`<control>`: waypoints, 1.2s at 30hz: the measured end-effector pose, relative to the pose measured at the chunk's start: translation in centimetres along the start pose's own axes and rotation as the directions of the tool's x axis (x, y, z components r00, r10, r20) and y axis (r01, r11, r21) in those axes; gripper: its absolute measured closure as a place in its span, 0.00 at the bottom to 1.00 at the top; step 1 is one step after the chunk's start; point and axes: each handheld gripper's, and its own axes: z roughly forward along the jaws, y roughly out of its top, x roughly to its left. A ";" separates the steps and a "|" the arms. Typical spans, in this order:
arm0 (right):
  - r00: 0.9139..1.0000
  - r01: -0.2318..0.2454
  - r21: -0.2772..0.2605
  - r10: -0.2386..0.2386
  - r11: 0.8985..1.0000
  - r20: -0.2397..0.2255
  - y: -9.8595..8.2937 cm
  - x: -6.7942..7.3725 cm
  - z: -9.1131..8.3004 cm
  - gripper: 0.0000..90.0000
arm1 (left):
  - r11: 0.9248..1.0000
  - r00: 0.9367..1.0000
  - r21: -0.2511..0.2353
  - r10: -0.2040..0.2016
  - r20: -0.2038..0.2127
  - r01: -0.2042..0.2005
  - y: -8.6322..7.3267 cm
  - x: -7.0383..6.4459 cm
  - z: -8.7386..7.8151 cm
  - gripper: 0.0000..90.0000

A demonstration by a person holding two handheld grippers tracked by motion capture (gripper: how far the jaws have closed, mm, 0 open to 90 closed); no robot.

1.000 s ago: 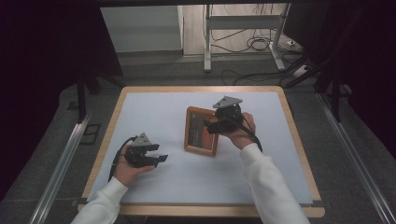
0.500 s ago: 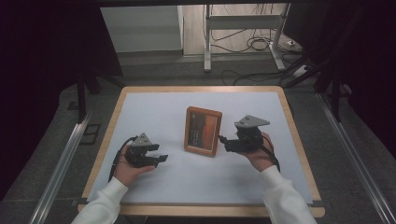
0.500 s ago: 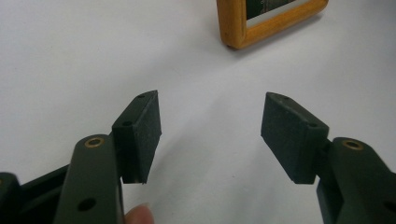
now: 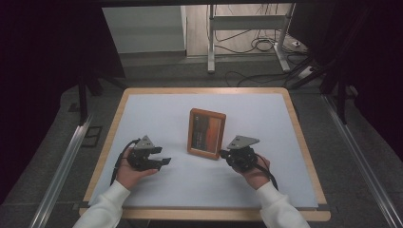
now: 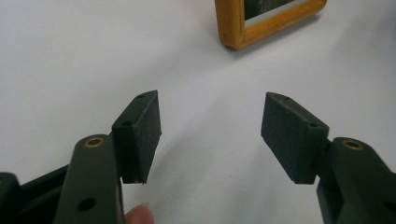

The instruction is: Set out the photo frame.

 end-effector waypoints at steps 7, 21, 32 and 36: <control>1.000 0.018 0.054 -0.017 0.998 -0.019 -0.1 0.7 2.9 1.00 | 1.000 1.000 0.002 0.003 0.003 -0.003 0.0 0.0 0.1 0.42; 1.000 0.019 0.115 -0.019 0.993 0.000 -0.6 0.5 4.9 1.00 | 1.000 1.000 0.001 0.005 0.006 -0.005 -0.1 -0.1 0.0 0.42; 1.000 0.010 0.106 -0.008 0.994 -0.015 -1.1 -0.1 4.9 1.00 | 1.000 1.000 -0.002 0.005 0.005 -0.005 0.0 -0.1 0.0 0.42; 1.000 0.011 0.106 -0.010 0.994 -0.013 -1.2 -0.4 4.8 1.00 | 1.000 1.000 -0.002 0.004 0.006 -0.004 -0.1 -0.1 0.0 0.42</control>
